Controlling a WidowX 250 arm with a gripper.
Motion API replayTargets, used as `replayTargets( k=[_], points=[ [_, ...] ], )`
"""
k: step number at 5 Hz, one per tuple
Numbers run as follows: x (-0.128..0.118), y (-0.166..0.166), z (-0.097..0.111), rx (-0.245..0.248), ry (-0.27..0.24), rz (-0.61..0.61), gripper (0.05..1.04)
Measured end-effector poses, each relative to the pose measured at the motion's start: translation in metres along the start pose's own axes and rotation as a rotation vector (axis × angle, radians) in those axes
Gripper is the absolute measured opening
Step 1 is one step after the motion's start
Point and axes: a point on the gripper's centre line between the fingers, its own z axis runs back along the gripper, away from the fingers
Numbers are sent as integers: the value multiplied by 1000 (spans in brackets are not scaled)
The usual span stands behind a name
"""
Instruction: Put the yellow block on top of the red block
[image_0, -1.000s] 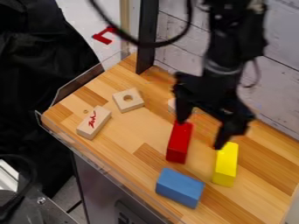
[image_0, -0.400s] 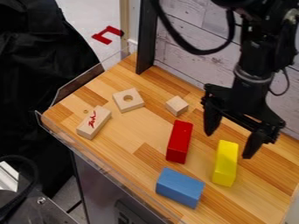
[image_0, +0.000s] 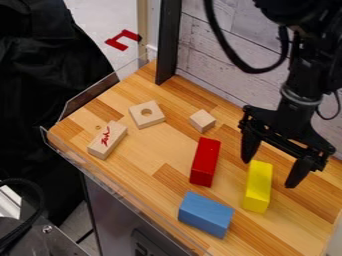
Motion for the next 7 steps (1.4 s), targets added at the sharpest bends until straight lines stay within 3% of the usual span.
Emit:
replayTargets(
  k=[1, 2, 6, 7],
  points=[
    [4, -7, -18, -18, 54, 50, 999],
    [5, -2, -25, -17, 72, 76, 999],
    [6, 25, -37, -32, 74, 130, 1000],
    [4, 25, -47, -33, 100, 136, 984]
  ],
)
